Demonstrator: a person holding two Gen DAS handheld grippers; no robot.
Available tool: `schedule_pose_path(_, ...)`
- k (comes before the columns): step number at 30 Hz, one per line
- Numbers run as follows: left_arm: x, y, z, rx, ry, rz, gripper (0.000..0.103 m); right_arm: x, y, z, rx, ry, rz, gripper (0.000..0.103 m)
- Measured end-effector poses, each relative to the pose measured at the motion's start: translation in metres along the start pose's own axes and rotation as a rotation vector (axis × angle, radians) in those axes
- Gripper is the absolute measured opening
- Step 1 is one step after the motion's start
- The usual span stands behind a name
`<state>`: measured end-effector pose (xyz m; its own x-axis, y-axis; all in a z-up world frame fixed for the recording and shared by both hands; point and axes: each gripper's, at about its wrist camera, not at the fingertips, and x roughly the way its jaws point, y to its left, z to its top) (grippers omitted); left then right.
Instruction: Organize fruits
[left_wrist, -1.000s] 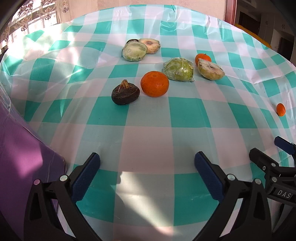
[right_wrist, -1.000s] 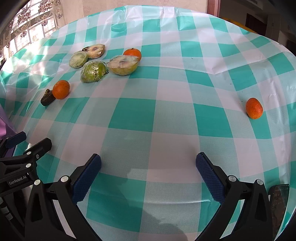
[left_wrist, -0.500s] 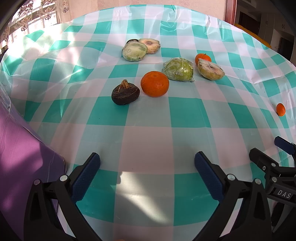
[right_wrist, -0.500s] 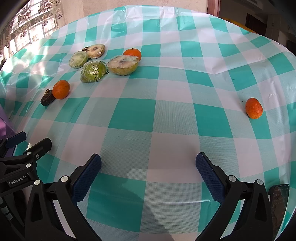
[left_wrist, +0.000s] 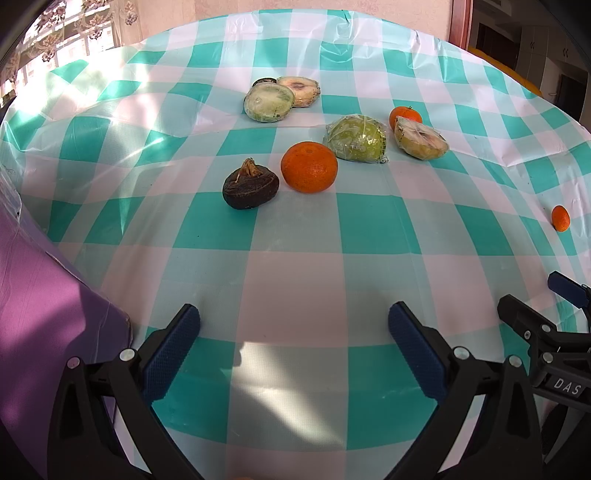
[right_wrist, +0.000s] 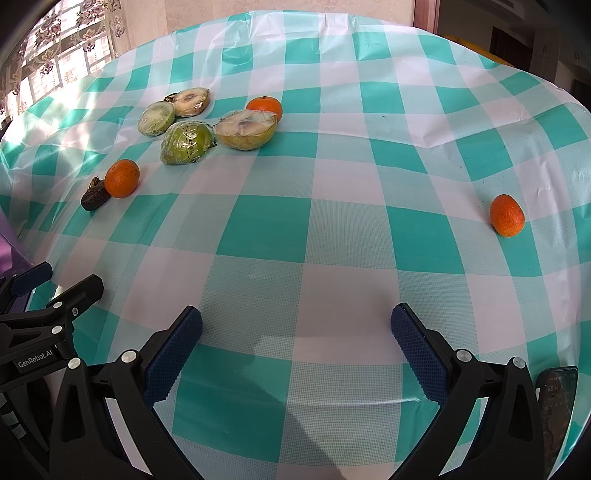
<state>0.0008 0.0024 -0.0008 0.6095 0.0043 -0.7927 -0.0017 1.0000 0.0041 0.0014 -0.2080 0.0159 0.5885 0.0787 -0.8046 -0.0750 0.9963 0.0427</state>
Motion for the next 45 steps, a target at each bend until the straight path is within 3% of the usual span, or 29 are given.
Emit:
schedule_pose_path(17, 0.0, 0.0, 0.0, 0.0, 0.0, 0.0, 0.102, -0.001, -0.001, 0.0, -0.002, 0.0, -0.003, 0.099)
schedule_pose_path(20, 0.0, 0.001, 0.0, 0.0, 0.0, 0.0, 0.102, -0.003, -0.005, 0.0, 0.006, -0.013, -0.042, 0.099)
schedule_pose_path(29, 0.0, 0.001, -0.001, 0.003, 0.0, -0.003, 0.102, -0.012, -0.077, 0.006, 0.349, -0.092, -0.148, 0.099)
schedule_pose_path(35, 0.0, 0.001, -0.001, 0.003, 0.0, -0.003, 0.102, 0.006, -0.109, 0.031, 0.419, -0.067, -0.341, 0.098)
schedule_pose_path(41, -0.003, -0.003, -0.003, 0.011, 0.002, -0.009, 0.102, 0.029, -0.143, 0.059, 0.503, -0.041, -0.4, 0.097)
schedule_pose_path(42, -0.004, -0.004, -0.003, 0.01, 0.002, -0.009, 0.102, 0.033, -0.148, 0.061, 0.518, -0.027, -0.399, 0.093)
schedule_pose_path(43, -0.004, -0.004, -0.004, 0.009, 0.002, -0.01, 0.102, 0.037, -0.154, 0.063, 0.536, -0.01, -0.394, 0.084)
schedule_pose_path(45, -0.005, -0.002, -0.004, -0.005, -0.004, -0.019, 0.101, 0.039, -0.16, 0.065, 0.551, -0.018, -0.408, 0.079)
